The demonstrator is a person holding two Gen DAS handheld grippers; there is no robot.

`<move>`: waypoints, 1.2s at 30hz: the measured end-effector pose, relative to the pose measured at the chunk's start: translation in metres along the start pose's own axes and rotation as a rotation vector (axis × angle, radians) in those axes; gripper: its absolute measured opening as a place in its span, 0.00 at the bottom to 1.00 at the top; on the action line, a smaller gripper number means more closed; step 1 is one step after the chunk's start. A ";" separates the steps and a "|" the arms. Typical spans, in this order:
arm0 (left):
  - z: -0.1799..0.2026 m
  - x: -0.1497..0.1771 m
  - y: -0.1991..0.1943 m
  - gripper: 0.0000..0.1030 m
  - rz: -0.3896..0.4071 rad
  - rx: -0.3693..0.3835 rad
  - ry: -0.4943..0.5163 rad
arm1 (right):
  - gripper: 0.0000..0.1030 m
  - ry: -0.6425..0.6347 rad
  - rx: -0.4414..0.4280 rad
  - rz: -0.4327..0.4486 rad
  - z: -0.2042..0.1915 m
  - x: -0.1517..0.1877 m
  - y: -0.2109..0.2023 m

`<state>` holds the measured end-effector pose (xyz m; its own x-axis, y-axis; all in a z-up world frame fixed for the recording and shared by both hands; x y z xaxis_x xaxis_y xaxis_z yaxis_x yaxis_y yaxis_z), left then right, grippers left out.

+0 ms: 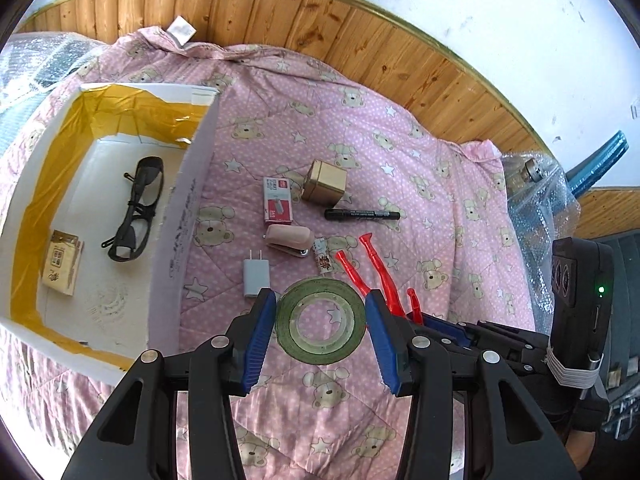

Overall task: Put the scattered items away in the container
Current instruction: 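Carry the red figure and green tape with both grippers over the white box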

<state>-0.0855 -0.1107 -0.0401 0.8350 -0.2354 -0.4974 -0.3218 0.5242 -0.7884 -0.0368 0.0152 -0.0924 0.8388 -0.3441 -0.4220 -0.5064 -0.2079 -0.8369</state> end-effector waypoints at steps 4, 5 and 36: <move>-0.006 0.000 -0.010 0.46 0.020 -0.002 -0.015 | 0.18 -0.030 -0.002 0.008 -0.013 -0.002 -0.004; -0.008 0.000 -0.013 0.46 0.026 -0.002 -0.020 | 0.18 -0.038 -0.002 0.010 -0.016 -0.003 -0.004; -0.079 -0.005 -0.068 0.46 0.128 0.007 -0.178 | 0.18 -0.210 -0.038 0.042 -0.120 -0.026 -0.012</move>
Point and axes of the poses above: each gripper's, at about its wrist camera, not at the fingertips, and y roughly the way its jaws point, z to its right, x to its underside, the point moved 7 cm from there along y, roughly the way its jaws point, and after that the axes turned 8 degrees about z, right-handed, at the moved point
